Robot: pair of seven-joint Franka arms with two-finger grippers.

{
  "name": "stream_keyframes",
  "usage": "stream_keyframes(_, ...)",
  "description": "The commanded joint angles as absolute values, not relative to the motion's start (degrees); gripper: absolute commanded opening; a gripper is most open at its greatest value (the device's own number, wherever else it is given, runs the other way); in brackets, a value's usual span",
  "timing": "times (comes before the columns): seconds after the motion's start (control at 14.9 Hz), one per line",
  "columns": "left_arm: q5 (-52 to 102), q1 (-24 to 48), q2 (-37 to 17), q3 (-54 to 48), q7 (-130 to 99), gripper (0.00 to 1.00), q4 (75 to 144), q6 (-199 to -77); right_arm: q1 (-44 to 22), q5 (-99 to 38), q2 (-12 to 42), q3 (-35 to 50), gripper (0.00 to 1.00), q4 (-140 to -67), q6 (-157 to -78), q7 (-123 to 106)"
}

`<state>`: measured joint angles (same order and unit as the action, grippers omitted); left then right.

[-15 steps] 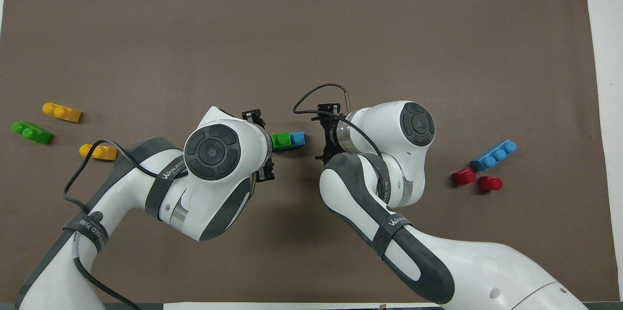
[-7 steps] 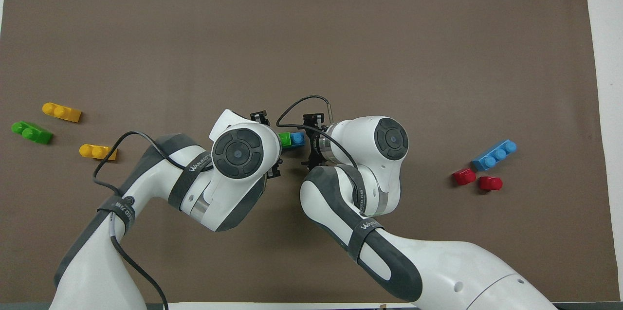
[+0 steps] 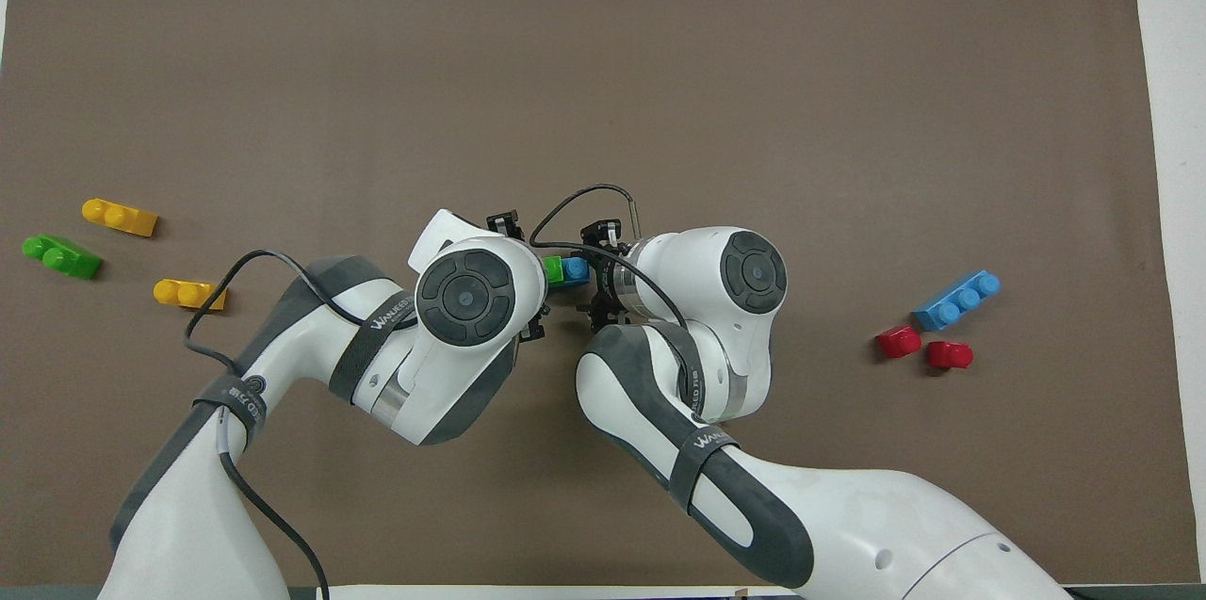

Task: Remove green block with left arm and hold with right
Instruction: 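Pull the green brick away with the left gripper while the right gripper holds blue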

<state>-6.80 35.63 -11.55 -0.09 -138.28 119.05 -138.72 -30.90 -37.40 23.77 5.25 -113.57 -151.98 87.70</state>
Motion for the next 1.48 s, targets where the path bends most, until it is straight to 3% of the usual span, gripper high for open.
stream_keyframes(0.0, -8.26, 36.56, -12.04, 0.7, -139.75, 1.0, 118.56, -139.22, -31.2, -39.29, 24.61, 5.1, 0.0, -112.94, -153.28, 86.13)
stream_keyframes(0.4, -9.14, 36.56, -12.04, 0.7, -139.57, 1.0, 118.48, -139.31, -31.29, -39.37, 24.61, 5.1, 0.0, -112.94, -153.37, 86.04)
stream_keyframes(0.47, -9.84, 36.56, -12.13, 0.7, -139.4, 0.79, 118.56, -139.31, -31.29, -39.37, 24.61, 5.1, 0.0, -112.94, -153.28, 86.04)
stream_keyframes(0.6, -10.81, 36.65, -12.13, 0.62, -138.26, 0.0, 118.56, -139.48, -31.29, -39.37, 24.61, 5.1, 0.0, -112.94, -153.28, 86.13)
stream_keyframes(1.07, -10.81, 36.39, -10.2, 0.53, -137.29, 0.0, 118.48, -138.61, -31.29, -39.37, 24.61, 5.1, 0.0, -112.94, -153.37, 86.05)
stream_keyframes(1.41, -9.67, 35.25, -3.36, 0.53, -132.46, 0.0, 118.3, -131.5, -31.38, -39.37, 24.96, 5.1, 0.0, -112.94, -154.78, 86.13)
